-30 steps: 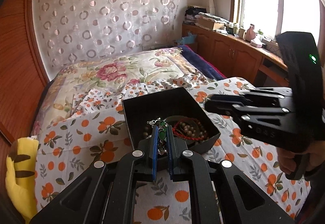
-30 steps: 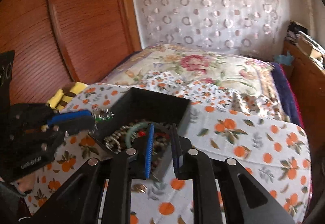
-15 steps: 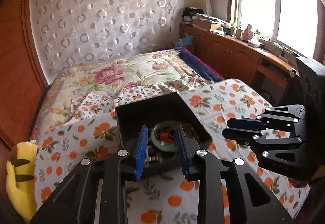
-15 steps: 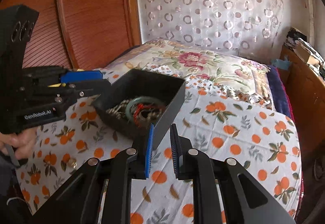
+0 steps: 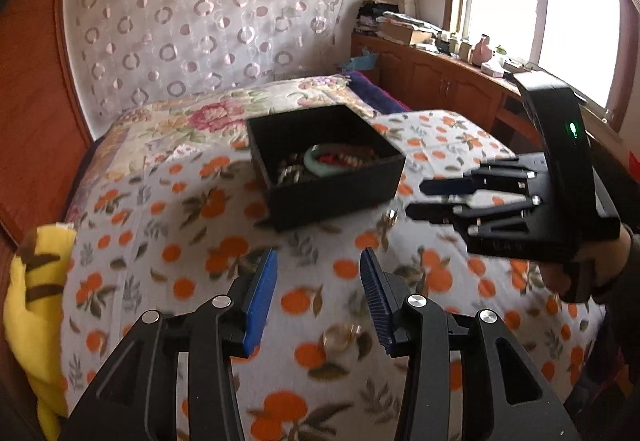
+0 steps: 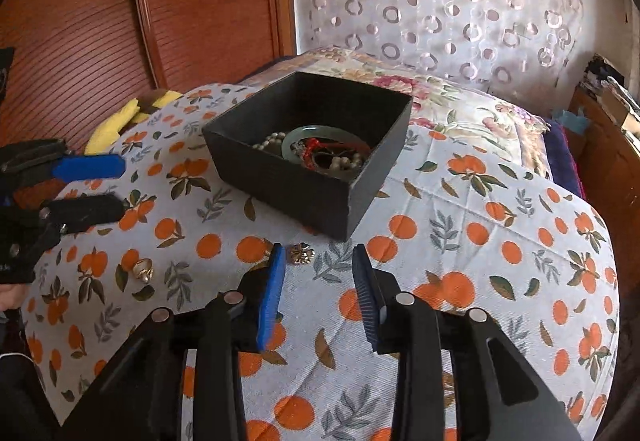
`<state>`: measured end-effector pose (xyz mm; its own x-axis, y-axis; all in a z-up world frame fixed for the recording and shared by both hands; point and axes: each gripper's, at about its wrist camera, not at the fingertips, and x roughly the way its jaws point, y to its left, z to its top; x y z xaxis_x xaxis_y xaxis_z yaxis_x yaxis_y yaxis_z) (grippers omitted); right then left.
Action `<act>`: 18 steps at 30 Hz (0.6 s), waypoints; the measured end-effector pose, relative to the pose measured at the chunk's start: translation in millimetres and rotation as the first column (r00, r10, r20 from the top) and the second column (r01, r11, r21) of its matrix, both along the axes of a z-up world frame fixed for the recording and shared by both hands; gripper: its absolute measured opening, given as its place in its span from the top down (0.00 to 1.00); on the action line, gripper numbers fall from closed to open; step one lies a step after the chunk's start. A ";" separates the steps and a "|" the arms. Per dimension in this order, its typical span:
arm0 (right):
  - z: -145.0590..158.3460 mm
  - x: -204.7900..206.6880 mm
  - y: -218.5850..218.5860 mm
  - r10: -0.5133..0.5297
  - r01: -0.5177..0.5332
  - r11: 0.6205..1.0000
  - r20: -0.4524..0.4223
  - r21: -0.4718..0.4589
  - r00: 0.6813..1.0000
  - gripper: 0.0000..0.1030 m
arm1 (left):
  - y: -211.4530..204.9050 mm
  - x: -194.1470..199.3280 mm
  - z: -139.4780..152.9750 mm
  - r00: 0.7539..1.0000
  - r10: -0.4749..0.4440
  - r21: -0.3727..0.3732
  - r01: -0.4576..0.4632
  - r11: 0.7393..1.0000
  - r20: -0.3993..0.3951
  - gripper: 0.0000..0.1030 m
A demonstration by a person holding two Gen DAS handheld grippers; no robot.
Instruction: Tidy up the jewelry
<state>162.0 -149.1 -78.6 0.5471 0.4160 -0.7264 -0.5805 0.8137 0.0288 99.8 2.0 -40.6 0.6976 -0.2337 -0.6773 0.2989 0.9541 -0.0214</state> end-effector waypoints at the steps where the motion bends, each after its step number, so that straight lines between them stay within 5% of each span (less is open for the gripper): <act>1: -1.8 0.6 3.1 0.005 -0.005 1.000 -0.006 -0.006 1.000 0.64 | 2.3 -1.7 -3.0 1.000 0.004 0.000 -0.004 1.000 -0.007 0.60; 14: -16.7 10.0 29.4 0.031 -0.034 0.996 -0.047 -0.084 0.998 0.64 | 10.4 -15.8 -32.6 0.997 0.006 -0.002 -0.006 1.000 -0.077 0.60; 18: -16.4 10.9 28.1 0.036 -0.040 0.996 -0.049 -0.083 0.998 0.85 | 4.8 -19.0 -37.1 0.996 -0.007 -0.002 0.007 1.000 -0.088 0.60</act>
<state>172.9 -120.9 -95.0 0.4959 0.3722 -0.7846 -0.6105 0.7920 -0.0102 80.8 6.8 -77.7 0.6335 -0.2393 -0.7358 0.3023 0.9519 -0.0494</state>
